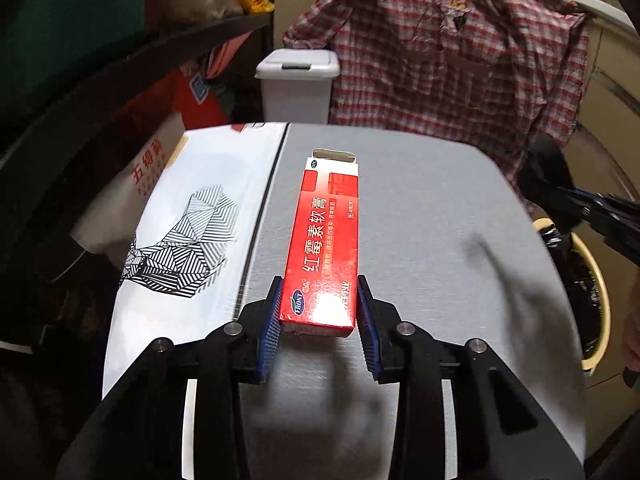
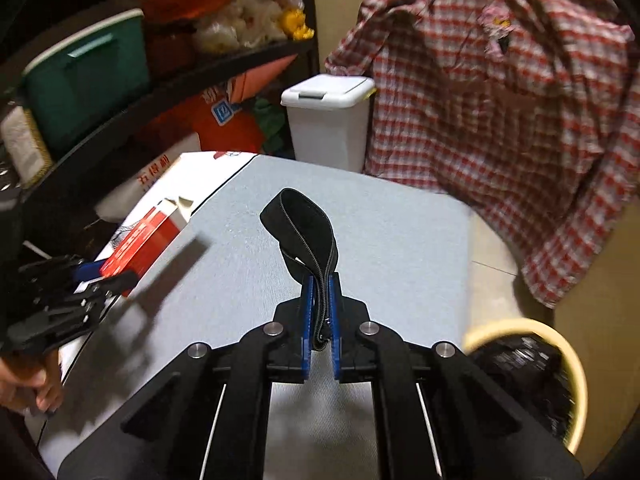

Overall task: Collect trash
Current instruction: 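Lift the box and strap and carry both over the bin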

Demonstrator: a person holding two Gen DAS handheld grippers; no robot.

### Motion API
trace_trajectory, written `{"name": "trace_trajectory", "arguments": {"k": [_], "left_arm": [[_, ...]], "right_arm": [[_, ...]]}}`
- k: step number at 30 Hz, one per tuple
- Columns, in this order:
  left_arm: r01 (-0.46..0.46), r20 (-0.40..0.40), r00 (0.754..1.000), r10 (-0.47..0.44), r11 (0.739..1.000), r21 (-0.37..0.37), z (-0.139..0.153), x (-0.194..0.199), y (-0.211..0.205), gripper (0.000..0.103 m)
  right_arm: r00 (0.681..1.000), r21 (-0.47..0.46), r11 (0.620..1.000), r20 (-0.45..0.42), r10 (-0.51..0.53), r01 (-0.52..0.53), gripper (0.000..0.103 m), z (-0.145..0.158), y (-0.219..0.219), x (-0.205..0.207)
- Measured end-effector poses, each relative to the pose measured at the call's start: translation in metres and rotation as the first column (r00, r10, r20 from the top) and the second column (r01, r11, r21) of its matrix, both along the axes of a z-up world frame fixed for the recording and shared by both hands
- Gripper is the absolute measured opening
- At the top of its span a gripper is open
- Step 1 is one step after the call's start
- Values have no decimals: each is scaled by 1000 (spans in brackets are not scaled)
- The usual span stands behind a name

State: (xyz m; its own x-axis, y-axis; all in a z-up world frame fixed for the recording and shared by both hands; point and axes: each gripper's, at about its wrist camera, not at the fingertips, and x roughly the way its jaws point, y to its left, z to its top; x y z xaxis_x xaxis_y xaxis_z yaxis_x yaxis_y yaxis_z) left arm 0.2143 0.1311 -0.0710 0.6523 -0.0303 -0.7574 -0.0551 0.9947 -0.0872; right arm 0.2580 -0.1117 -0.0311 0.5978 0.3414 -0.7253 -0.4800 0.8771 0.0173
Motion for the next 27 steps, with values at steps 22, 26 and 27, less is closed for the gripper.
{"name": "trace_trajectory", "arguments": {"k": [22,26,27], "left_arm": [[38,177,984,-29,998,-45,79,-75,-72,35],[75,212,975,-70,997,-15,85,-85,-93,35],[86,219,972,-84,996,-2,86,-86,-98,35]], "right_arm": [[944,151,953,165,-286,263,8,61,-167,-122],[932,147,947,188,-311,286,8,62,-184,-126],[929,146,945,191,-318,294,8,62,-189,-126]]}}
